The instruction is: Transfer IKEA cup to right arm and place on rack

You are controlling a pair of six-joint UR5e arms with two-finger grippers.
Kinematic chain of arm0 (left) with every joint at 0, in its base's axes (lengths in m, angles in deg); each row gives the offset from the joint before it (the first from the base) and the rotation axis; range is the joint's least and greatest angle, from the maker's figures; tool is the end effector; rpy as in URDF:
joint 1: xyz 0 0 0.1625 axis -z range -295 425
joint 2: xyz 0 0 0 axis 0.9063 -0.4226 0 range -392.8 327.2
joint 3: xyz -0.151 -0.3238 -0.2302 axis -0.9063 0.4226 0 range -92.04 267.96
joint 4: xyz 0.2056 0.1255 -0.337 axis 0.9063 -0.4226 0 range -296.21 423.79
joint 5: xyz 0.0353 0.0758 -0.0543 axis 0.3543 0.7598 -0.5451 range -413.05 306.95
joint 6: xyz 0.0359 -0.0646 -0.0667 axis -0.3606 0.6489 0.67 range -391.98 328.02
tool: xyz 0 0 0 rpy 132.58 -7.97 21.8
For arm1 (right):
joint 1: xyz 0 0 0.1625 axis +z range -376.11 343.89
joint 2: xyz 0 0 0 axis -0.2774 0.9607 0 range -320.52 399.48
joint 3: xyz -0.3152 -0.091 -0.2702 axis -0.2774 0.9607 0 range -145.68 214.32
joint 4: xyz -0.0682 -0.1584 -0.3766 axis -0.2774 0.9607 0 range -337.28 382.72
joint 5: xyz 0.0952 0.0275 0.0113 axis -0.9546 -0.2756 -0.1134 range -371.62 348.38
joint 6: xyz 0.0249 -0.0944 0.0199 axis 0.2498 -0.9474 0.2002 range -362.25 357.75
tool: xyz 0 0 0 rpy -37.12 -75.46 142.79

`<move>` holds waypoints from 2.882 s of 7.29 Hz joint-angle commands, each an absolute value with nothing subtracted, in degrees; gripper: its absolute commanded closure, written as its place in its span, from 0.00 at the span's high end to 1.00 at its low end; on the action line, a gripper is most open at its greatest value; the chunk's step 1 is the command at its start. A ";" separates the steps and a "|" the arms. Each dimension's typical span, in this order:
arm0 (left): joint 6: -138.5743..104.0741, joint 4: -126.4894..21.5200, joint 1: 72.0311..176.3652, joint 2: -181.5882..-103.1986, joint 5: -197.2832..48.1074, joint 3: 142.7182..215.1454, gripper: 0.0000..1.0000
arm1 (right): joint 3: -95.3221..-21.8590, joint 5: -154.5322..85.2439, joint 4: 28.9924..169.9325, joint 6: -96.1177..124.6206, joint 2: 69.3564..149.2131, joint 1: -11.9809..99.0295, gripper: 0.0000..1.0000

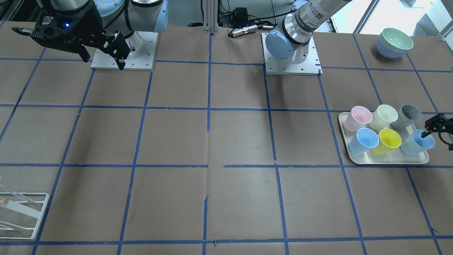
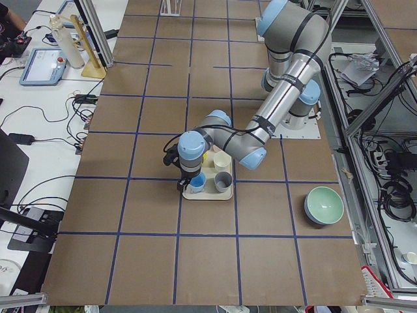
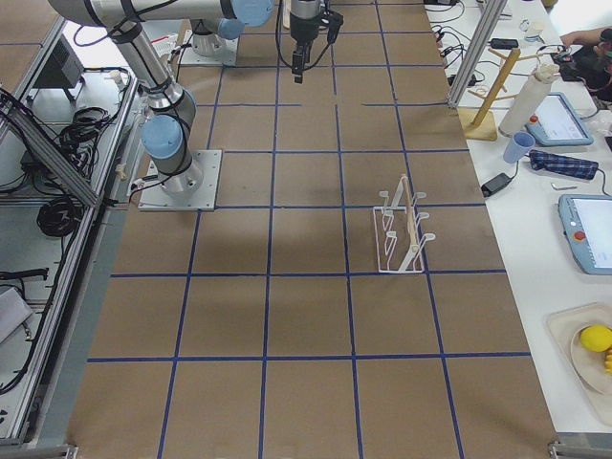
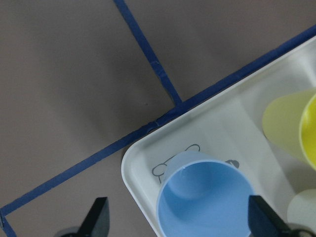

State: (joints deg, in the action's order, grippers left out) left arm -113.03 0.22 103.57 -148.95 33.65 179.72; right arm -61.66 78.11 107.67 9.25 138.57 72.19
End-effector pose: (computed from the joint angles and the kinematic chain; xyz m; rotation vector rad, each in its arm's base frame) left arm 0.4067 -0.5021 0.2586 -0.7897 -2.9915 0.0655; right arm 0.1212 -0.4245 0.5006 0.3610 3.1186 0.0533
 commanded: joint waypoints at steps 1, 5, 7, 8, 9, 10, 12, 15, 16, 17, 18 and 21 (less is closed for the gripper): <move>-113.10 1.04 102.63 -151.53 35.27 179.46 1.00 | -61.66 78.11 107.62 9.26 138.53 72.22 1.00; -113.19 0.34 102.09 -154.61 35.19 176.99 0.57 | -61.49 78.11 108.50 8.92 138.79 72.22 1.00; -113.10 0.25 102.09 -154.70 35.01 177.08 0.27 | -61.40 77.94 108.41 7.86 138.53 72.22 1.00; -113.10 0.16 102.09 -154.62 34.92 177.08 0.15 | -61.14 77.94 108.41 7.77 138.62 72.22 1.00; -113.10 0.07 102.09 -154.70 34.75 177.08 0.11 | -61.48 78.03 107.97 7.68 138.10 72.22 1.00; -113.10 0.07 102.18 -154.62 34.66 177.00 0.04 | -61.48 78.03 107.80 7.68 138.09 72.22 1.00; -112.84 -0.80 102.62 -153.57 34.66 176.65 0.00 | -61.40 77.94 108.58 7.86 138.27 72.22 1.00; -112.14 -20.58 105.33 -151.02 35.01 165.88 0.00 | -60.61 68.05 107.97 3.07 138.62 71.96 1.00; -110.92 -29.98 107.87 -150.23 35.27 159.92 0.00 | -60.78 67.05 107.53 -0.63 138.62 71.70 1.00; -107.60 -40.43 109.89 -149.18 34.41 154.64 0.00 | -60.78 58.34 107.44 -0.75 138.27 71.61 1.00; -104.96 -51.67 110.61 -147.51 30.57 151.71 0.00 | -60.96 49.81 108.40 -1.02 138.01 71.52 1.00; -99.31 -70.72 115.51 -142.15 11.16 152.30 0.00 | -61.39 33.54 105.18 -4.61 138.00 67.93 1.00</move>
